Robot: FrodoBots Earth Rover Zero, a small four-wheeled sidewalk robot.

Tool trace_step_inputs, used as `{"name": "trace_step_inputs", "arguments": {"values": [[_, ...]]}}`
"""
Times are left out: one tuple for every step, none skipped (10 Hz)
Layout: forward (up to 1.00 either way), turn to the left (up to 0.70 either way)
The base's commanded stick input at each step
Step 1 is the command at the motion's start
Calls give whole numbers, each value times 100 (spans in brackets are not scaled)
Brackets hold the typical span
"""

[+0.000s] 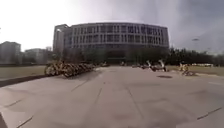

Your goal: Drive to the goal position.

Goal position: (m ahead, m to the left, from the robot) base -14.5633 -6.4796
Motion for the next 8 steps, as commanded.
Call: {"name": "trace_step_inputs", "arguments": {"values": [[100, 0], [100, 0], [97, 39], [87, 35], [75, 42], [35, 73], [0, 70], [0, 70]]}}
